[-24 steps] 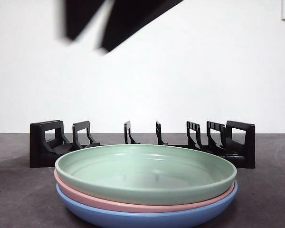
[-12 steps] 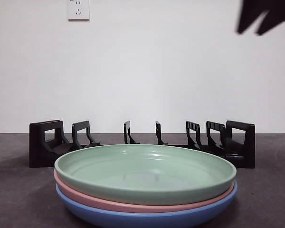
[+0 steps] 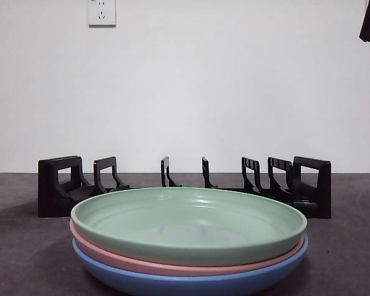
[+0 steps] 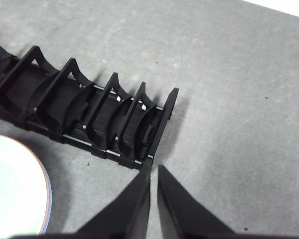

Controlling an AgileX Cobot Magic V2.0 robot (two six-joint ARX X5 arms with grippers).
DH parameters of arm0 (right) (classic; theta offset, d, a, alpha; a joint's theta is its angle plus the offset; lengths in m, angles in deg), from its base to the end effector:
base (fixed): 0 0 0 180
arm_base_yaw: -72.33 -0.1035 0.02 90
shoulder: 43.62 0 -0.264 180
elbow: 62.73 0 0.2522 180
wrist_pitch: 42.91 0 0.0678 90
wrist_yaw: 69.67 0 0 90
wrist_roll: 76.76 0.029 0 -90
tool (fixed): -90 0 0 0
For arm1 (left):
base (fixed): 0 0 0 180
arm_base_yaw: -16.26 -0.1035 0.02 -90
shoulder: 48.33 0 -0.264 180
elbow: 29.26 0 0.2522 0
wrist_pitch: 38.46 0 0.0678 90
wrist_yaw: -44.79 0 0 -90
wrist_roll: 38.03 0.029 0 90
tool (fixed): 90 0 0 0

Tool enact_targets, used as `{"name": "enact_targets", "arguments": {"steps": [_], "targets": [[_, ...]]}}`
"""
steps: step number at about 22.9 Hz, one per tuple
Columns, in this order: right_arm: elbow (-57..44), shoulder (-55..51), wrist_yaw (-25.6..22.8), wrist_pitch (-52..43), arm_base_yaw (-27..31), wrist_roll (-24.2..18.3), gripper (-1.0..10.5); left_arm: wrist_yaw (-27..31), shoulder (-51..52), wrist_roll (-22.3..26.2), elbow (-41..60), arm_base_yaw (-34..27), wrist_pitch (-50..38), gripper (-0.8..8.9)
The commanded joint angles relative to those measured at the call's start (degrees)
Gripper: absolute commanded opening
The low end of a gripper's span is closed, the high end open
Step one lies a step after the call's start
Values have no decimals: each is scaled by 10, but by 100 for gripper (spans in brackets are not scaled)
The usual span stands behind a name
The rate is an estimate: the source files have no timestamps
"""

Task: Place the plate

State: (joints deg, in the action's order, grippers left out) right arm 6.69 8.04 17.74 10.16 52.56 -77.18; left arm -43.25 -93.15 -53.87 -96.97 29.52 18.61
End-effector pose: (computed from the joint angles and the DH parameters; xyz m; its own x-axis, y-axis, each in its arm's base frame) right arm 0.1655 0.0581 0.3316 0.7824 0.2332 -0.5774 -0.3072 0.9511 -0.0321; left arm 0.1415 -0.0323 0.3333 0.8126 -0.1564 -0.5615 0.0448 0.9772 -0.2073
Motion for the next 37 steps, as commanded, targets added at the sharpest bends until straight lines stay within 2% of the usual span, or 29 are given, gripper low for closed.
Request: {"name": "enact_targets", "arguments": {"steps": [1,6,7,8,11,13,19,22,29,31,37], "targets": [[5,0,0,-4,-2,-2,20,0,-1,8,-7,0,-13,7],[5,0,0,-4,-2,-2,20,0,-1,9,-7,0,-13,7],[5,0,0,-4,-2,-2,20,1,-1,42,-6,0,-19,7],[5,0,0,-4,-2,-2,20,1,6,53,1,0,-30,7],[5,0,0,-5,-2,-2,20,0,80,142,96,-15,-144,7],[5,0,0,-5,-2,-2,20,0,140,163,178,-38,-216,7],[5,-1,0,-5,-2,-2,20,-5,328,153,400,-109,-329,7],[5,-1,0,-5,-2,-2,20,-15,374,144,450,-127,-359,7],[5,-1,0,-5,-2,-2,20,-21,449,134,515,-141,-395,7],[5,-1,0,-5,-2,-2,20,-28,447,134,533,-141,-420,7],[5,-1,0,-7,-2,-2,20,-37,446,134,532,-141,-414,7]]}}
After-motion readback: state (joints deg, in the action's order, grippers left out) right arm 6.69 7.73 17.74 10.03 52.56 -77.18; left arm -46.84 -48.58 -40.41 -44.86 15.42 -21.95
